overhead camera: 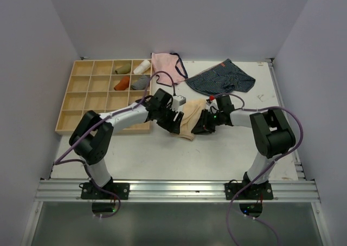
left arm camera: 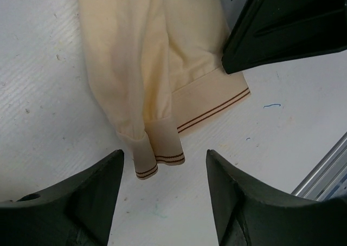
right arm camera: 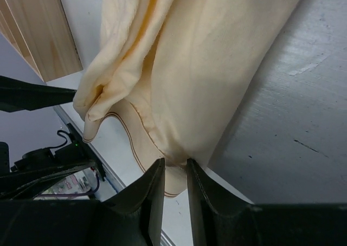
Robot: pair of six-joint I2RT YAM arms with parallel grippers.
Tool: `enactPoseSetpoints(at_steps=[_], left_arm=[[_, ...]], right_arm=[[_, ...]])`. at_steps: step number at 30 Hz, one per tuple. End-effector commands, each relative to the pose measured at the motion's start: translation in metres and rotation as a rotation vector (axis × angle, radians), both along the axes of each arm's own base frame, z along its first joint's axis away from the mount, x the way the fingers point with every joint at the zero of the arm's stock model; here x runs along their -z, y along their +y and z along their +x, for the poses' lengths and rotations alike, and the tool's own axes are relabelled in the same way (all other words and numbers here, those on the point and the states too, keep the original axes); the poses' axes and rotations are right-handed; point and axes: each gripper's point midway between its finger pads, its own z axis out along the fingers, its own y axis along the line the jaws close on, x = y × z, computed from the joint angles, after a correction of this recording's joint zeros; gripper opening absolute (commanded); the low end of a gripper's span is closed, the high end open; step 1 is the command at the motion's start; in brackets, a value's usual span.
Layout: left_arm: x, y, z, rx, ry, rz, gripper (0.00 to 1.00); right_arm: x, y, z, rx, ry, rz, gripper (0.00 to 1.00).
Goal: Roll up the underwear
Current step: Fold the underwear
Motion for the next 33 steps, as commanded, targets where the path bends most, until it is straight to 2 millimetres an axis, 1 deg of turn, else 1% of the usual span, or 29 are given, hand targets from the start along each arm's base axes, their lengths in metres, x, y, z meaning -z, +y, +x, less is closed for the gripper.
enactPoseSetpoints(at_steps=[1,2,3,5,6,9,11,12,13,14,15,16,17,18,19,22,24,25,26,29,33], left_arm=[[-0.007,-0.016,0.005,-0.018,-0.010,-0.015,0.65],[-0.007,-0.017,0.005,-0.015,-0.014,-0.012,0.65],[-0.007,-0.021,0.004,-0.012,-0.018,-0.006,0.61],[-0.005,-0.020,0.007,-0.024,-0.031,0.017,0.57],[-0.003,-0.020,0.008,-0.028,-0.033,0.027,0.52],[-0.002,-0.017,0.014,-0.049,-0.056,0.056,0.46],[-0.003,-0.016,0.016,-0.053,-0.062,0.063,0.44],[-0.004,-0.016,0.016,-0.051,-0.064,0.061,0.41],[-0.003,-0.016,0.016,-0.047,-0.064,0.064,0.40],[-0.004,-0.016,0.016,-0.045,-0.064,0.063,0.39],[-0.002,-0.016,0.016,-0.043,-0.061,0.067,0.35],[-0.001,-0.016,0.015,-0.038,-0.058,0.071,0.33],[0.002,-0.015,0.015,-0.035,-0.055,0.079,0.32],[0.003,-0.015,0.015,-0.035,-0.051,0.082,0.28],[0.004,-0.014,0.014,-0.028,-0.051,0.086,0.27],[0.006,-0.014,0.013,-0.017,-0.048,0.090,0.21],[0.003,-0.015,0.015,-0.011,-0.059,0.085,0.15],[0.002,-0.014,0.014,-0.008,-0.061,0.086,0.14],[0.001,-0.014,0.015,-0.006,-0.066,0.086,0.14],[-0.004,-0.016,0.015,0.004,-0.075,0.075,0.13],[-0.009,-0.018,0.015,0.015,-0.086,0.062,0.10]], right_arm=[[0.003,0.000,0.005,0.000,-0.021,-0.012,0.27],[0.003,0.001,0.004,-0.003,-0.019,-0.011,0.27],[0.003,0.001,0.003,-0.003,-0.014,-0.007,0.27],[0.004,0.001,0.002,-0.002,-0.013,-0.009,0.26],[0.004,0.001,0.002,-0.002,-0.013,-0.009,0.26],[0.001,0.001,0.002,-0.005,-0.016,-0.006,0.27],[-0.004,0.001,0.002,-0.009,-0.023,-0.005,0.27],[-0.006,0.001,0.001,-0.014,-0.022,-0.002,0.27],[-0.013,0.003,0.003,-0.019,-0.035,0.008,0.27],[-0.015,0.002,0.000,-0.030,-0.030,0.007,0.27],[-0.019,0.002,0.000,-0.038,-0.036,0.010,0.27],[-0.024,0.003,0.000,-0.048,-0.045,0.014,0.28],[-0.029,0.002,-0.004,-0.067,-0.048,0.013,0.28],[-0.032,0.001,-0.005,-0.076,-0.052,0.013,0.29],[-0.037,0.001,-0.004,-0.082,-0.059,0.016,0.29],[-0.045,-0.007,-0.007,-0.087,-0.055,0.005,0.30],[-0.041,-0.015,-0.010,-0.080,-0.031,-0.016,0.30],[-0.037,-0.020,-0.015,-0.080,0.003,-0.039,0.29],[-0.032,-0.024,-0.016,-0.083,0.006,-0.063,0.27],[-0.020,-0.027,-0.021,-0.070,0.048,-0.077,0.25],[-0.012,-0.023,-0.018,-0.063,0.076,-0.064,0.24]])
